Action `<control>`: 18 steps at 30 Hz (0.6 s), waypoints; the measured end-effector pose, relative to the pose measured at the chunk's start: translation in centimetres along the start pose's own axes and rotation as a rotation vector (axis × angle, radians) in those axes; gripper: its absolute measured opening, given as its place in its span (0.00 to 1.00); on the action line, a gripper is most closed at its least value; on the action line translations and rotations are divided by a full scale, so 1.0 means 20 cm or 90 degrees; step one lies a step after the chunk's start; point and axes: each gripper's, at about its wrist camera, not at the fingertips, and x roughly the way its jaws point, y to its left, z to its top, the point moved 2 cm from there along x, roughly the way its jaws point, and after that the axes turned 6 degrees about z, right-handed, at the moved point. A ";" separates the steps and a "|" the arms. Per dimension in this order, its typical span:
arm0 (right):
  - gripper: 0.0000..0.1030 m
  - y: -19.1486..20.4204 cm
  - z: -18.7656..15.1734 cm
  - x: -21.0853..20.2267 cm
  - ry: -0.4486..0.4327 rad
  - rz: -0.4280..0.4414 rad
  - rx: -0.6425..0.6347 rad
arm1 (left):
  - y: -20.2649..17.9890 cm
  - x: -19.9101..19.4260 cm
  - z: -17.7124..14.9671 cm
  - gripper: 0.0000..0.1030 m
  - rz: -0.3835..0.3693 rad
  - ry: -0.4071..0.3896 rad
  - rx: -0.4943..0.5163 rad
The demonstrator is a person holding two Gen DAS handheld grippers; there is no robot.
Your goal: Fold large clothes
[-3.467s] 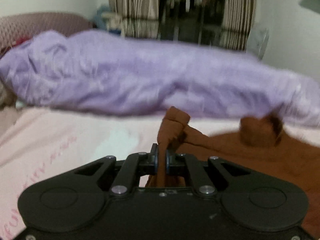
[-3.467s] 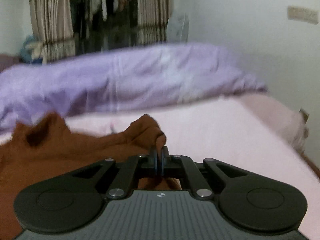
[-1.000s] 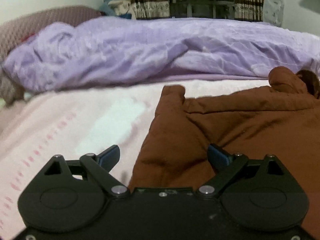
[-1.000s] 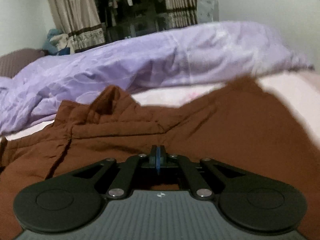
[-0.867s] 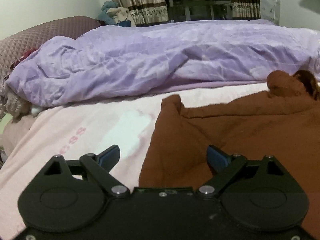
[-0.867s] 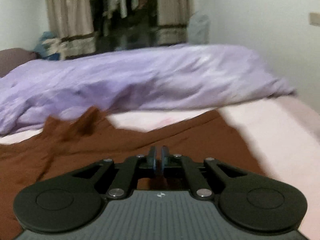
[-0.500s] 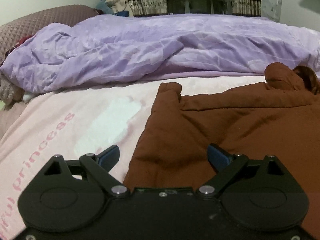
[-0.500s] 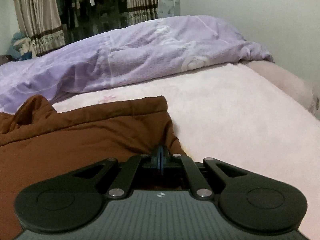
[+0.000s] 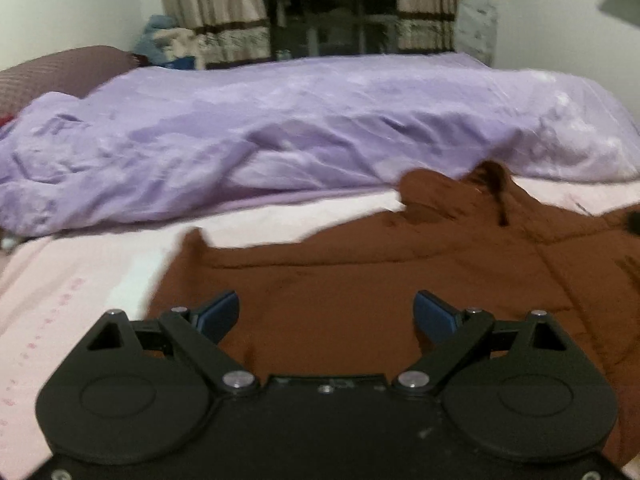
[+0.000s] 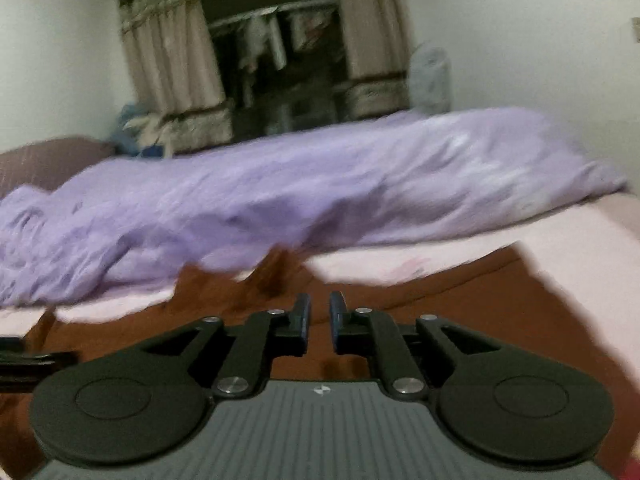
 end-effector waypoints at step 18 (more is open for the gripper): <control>0.15 0.09 -0.05 0.42 0.114 0.002 0.008 | -0.08 0.37 0.14 1.00 0.024 0.062 0.029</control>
